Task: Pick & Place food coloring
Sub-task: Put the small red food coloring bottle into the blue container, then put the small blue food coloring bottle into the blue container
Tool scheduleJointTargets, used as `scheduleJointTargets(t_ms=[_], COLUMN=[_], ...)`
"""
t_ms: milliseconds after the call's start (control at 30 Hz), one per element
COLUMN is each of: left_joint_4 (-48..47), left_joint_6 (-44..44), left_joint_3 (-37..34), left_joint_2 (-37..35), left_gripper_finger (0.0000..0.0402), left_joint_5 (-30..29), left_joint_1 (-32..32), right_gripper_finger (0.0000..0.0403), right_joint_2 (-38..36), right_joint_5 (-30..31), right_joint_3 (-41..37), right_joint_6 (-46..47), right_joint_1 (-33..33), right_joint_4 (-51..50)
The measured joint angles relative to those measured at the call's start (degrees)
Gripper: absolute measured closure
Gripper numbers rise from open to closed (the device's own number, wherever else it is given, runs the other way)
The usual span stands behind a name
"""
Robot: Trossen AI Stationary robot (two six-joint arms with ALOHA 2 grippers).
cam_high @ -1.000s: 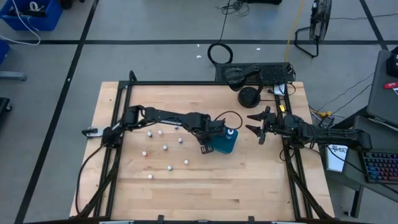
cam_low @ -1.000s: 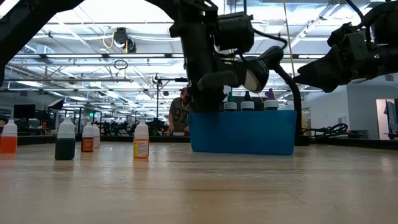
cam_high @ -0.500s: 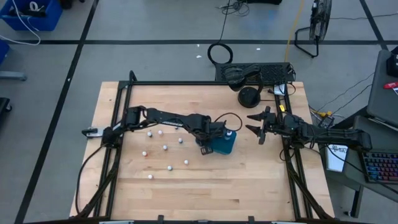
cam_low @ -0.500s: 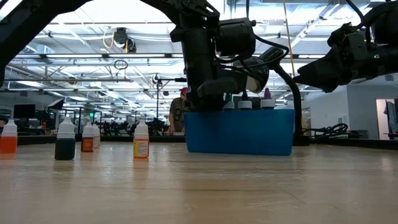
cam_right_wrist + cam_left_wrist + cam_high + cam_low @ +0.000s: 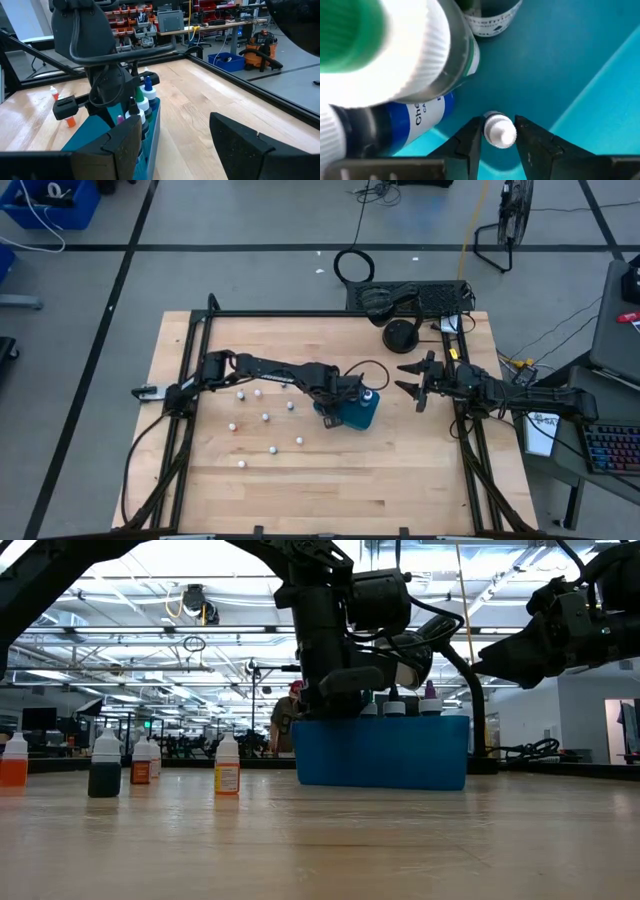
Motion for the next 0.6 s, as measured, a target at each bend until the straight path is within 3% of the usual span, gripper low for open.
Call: scheduleJointTargets(t_ms=[333,600], left_joint_4=[-1.1,-6.81], left_joint_6=[0.11,1.65], left_joint_3=[0.93,7.13], left_joint_2=[-0.16,-0.29], left_gripper_finger=[0.0229,0.0202], left_joint_5=[2.1,1.75], left_joint_1=[0.02,-0.04], right_gripper_finger=[0.0179,0.0179], right_joint_2=[0.0,0.0], right_joint_5=[0.0,0.0], right_joint_3=[0.02,0.02], right_joint_6=[0.01,0.02], right_joint_1=[0.02,0.0], right_joint_4=[0.0,0.02])
